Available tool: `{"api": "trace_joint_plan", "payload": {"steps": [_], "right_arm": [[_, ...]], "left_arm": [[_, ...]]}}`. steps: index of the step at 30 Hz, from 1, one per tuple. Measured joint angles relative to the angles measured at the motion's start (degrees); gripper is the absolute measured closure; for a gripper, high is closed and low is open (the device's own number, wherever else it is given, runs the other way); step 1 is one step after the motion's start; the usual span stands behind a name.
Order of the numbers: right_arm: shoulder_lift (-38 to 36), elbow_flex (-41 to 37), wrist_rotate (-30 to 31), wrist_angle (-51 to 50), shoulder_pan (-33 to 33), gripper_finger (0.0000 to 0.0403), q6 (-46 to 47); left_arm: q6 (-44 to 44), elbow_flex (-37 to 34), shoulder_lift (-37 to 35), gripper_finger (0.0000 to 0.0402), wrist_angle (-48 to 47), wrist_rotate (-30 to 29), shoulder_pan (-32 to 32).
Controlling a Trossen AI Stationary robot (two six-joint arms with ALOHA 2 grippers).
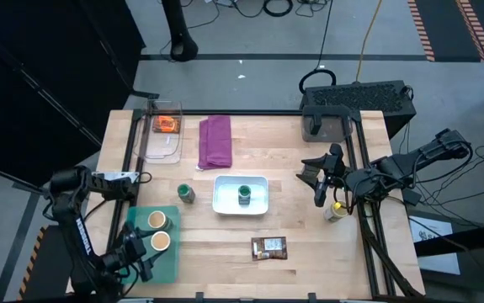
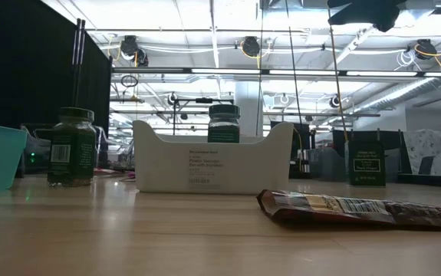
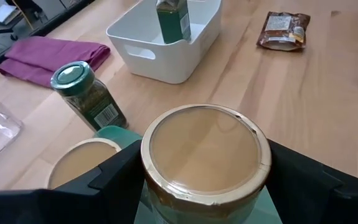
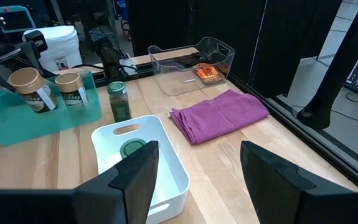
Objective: Sort spices by type
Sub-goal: Put the top brown seasoning bottle into the blue bin
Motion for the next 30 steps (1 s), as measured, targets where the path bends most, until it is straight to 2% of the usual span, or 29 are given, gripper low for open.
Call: {"api": "trace_joint_plan", "payload": {"steps": [11,24,30], "right_arm": [[0.0,0.0,-0.02,0.0,-0.01,0.0193,0.0],[0.0,0.0,-0.04,-0.04,-0.01,0.0193,0.0],[0.0,0.0,-0.2,-0.13,0.01,0.0193,-0.19]], "left_arm": [[0.31,-0.02,-0.72,0.0118,-6.16,-2.25,2.64],[0.53,-0.02,-6.83,0.0118,-5.94,-2.28,3.98],[5.63,-0.02,-10.94,0.0118,-2.87,-0.82,3.98]]}}
